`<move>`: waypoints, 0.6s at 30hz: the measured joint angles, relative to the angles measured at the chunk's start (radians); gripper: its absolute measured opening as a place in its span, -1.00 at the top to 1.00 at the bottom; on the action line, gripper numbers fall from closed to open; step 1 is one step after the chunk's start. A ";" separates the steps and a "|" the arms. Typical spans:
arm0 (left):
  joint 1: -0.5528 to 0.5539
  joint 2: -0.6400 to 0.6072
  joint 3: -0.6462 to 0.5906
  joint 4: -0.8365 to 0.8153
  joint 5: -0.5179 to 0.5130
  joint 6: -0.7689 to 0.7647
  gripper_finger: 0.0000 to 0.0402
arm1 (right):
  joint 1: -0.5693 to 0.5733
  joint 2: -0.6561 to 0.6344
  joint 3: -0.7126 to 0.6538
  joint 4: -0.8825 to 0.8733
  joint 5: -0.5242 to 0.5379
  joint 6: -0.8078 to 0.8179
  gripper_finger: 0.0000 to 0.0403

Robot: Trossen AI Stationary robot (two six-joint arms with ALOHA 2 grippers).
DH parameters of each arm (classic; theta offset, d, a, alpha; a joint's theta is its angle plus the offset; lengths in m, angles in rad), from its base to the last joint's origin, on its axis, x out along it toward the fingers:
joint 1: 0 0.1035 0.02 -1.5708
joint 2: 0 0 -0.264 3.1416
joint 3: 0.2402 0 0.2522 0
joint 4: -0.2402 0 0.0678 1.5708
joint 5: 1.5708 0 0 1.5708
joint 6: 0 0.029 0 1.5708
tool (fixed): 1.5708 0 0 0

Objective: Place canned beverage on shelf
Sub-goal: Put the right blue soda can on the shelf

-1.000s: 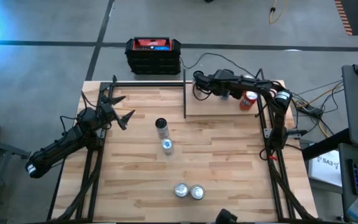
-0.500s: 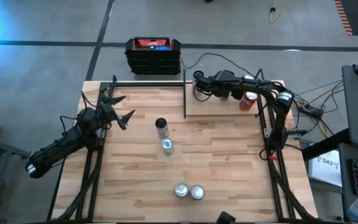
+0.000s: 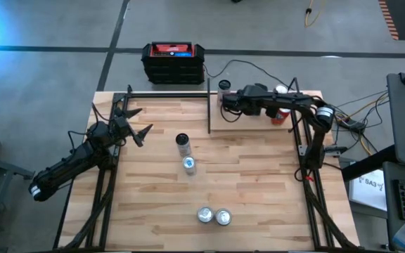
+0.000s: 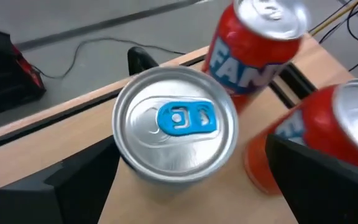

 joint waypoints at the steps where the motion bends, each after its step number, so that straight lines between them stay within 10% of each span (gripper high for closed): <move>1: 0.000 0.000 0.000 0.000 0.000 0.000 -0.98 | 0.009 -0.006 0.000 -0.011 0.013 0.022 -0.91; 18: 0.000 0.000 0.000 0.000 0.000 0.000 -0.98 | 0.096 -0.018 -0.084 -0.043 0.139 0.195 -0.91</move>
